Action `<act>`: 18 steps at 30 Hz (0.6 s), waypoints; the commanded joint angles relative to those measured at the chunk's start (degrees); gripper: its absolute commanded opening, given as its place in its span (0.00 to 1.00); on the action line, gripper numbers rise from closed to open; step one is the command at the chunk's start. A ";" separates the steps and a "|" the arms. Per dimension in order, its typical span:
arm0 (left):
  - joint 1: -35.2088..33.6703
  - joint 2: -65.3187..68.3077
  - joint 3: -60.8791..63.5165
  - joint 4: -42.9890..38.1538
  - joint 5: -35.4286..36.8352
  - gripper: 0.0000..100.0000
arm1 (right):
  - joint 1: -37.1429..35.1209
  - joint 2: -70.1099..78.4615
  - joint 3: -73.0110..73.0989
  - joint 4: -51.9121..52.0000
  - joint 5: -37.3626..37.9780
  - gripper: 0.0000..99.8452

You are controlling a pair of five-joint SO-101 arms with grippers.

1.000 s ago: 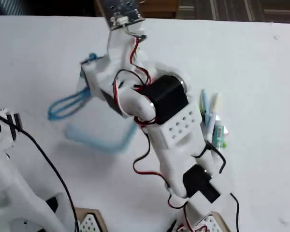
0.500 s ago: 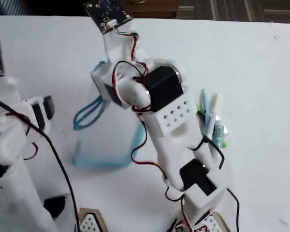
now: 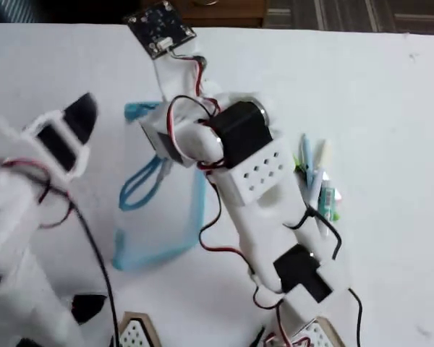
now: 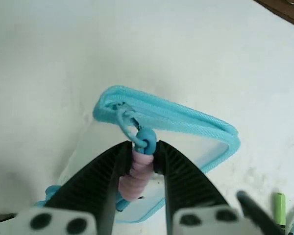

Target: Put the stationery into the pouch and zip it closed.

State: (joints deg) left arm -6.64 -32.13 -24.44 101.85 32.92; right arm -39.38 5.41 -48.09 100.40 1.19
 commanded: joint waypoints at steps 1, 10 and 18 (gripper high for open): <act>0.92 3.82 0.44 -1.58 2.46 0.23 | 0.04 -5.23 3.16 0.92 0.53 0.02; 1.19 14.37 -0.18 -0.62 2.90 0.23 | -0.31 -11.21 11.43 0.92 2.46 0.02; 4.70 14.81 -8.88 0.00 0.35 0.23 | -3.74 -11.82 18.81 -5.32 1.93 0.02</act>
State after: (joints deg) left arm -3.82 -17.27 -28.75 101.76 34.24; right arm -41.58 -4.26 -31.21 96.79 3.30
